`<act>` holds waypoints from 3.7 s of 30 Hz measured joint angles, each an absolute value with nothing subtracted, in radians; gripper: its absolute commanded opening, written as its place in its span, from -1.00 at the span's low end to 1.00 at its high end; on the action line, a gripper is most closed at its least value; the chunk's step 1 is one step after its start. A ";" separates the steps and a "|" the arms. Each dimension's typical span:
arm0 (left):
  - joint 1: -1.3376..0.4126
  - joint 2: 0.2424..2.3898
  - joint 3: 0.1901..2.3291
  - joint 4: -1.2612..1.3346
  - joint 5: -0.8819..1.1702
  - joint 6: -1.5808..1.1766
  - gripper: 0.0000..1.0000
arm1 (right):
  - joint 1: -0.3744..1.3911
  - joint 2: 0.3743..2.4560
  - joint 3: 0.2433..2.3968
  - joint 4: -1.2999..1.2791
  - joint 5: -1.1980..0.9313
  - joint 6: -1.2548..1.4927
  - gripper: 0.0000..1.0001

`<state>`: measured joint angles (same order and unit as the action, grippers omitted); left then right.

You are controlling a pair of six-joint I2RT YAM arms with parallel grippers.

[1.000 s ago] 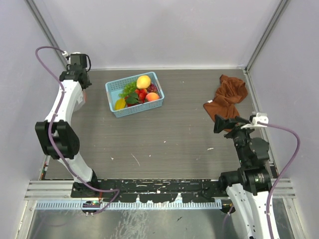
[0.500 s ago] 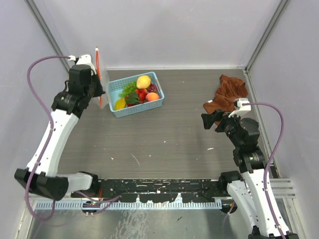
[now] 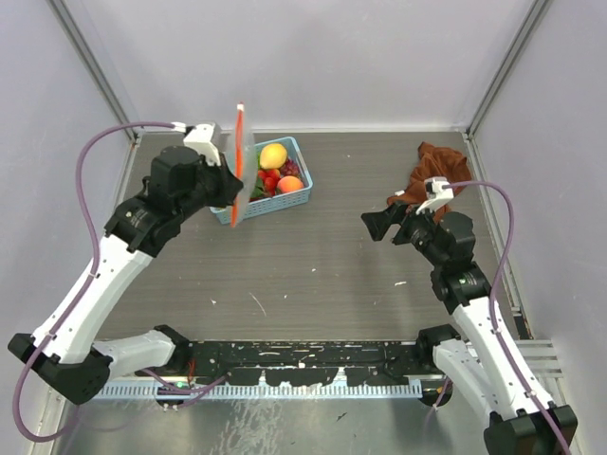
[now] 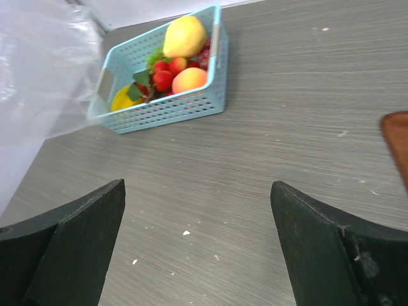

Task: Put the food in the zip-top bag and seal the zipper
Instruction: Open the zipper of the food storage bag at the center of the board.

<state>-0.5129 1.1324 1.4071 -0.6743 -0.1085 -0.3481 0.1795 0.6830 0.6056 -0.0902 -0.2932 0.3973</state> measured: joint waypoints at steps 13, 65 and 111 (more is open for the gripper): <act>-0.842 1.156 1.324 -0.575 -0.126 -0.376 -1.00 | 0.491 0.822 0.665 0.002 -0.122 0.423 0.95; -1.236 1.522 1.255 -0.441 -0.733 -0.135 -1.00 | 0.568 0.862 0.590 0.110 0.216 0.719 0.58; -1.262 1.589 1.257 -0.421 -0.704 -0.142 -1.00 | 0.568 0.990 0.531 0.195 0.064 0.815 0.30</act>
<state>-1.2617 1.5890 1.2568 -0.4213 -0.7036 -0.1421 0.5678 0.9897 0.5312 0.1951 0.0643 0.8154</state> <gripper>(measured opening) 0.010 0.679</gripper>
